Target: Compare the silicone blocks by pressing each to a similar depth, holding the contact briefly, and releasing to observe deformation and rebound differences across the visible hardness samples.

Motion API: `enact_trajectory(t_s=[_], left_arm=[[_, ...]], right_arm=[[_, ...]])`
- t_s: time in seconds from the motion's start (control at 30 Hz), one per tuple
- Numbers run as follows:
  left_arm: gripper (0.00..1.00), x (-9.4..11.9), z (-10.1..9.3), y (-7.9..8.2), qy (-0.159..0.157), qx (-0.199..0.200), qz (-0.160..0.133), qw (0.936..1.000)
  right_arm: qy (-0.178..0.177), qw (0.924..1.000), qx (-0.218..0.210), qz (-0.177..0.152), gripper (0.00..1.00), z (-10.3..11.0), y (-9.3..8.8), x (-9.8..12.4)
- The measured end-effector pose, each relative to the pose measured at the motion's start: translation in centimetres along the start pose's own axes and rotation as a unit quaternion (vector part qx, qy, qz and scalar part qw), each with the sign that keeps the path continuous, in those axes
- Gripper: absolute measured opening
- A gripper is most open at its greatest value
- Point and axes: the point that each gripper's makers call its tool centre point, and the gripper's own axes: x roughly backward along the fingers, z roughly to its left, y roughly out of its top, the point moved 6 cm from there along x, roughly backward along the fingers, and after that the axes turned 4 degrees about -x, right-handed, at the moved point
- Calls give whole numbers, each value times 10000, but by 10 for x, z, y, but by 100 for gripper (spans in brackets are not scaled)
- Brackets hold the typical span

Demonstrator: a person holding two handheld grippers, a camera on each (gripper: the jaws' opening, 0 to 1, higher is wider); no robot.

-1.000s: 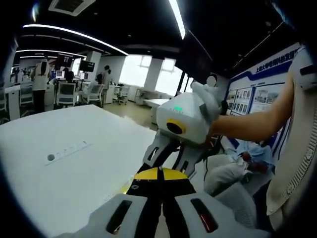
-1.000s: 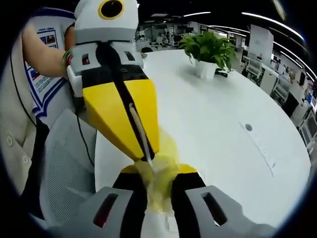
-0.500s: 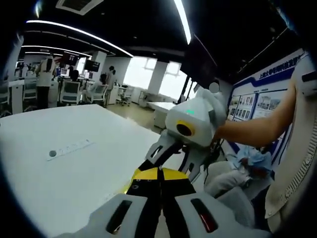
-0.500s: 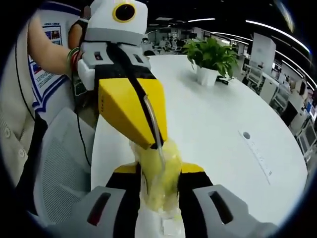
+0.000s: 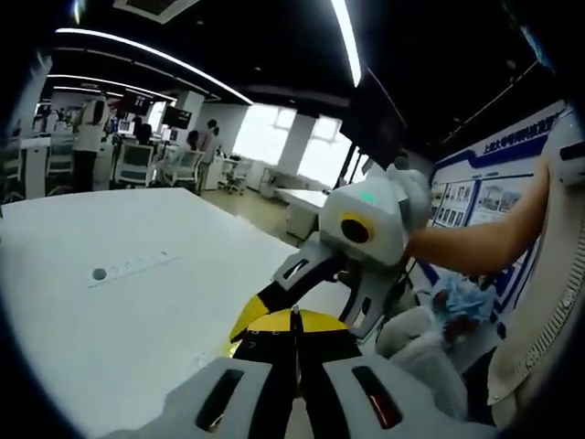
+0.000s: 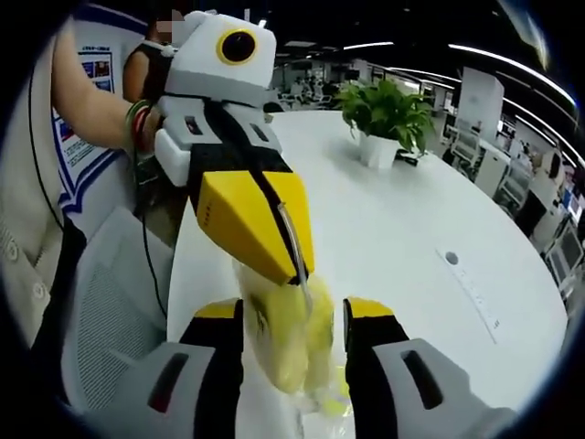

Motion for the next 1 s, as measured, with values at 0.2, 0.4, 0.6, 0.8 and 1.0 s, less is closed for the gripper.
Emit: enact_trajectory(t_s=[0.2, 0.4, 0.6, 0.8, 1.0], left_arm=[[0, 0, 3, -4, 83, 119, -30, 9999], [0, 1, 7, -7, 157, 261, -87, 9995], [0, 3, 10, -11, 274, 317, -85, 9991], [0, 3, 15, -18, 449, 466, -121, 9978], [0, 4, 24, -24, 621, 668, -176, 9957]], right_arm=[[-151, 9998, -65, -95, 48, -2, -1, 5], [-291, 9992, -130, -226, 54, -1, -2, 11], [-479, 9979, -209, -382, 55, -1, -5, 16], [-660, 9954, -361, -600, 57, 3, -9, 25], [-851, 9918, -583, -756, 58, 5, -18, 36]])
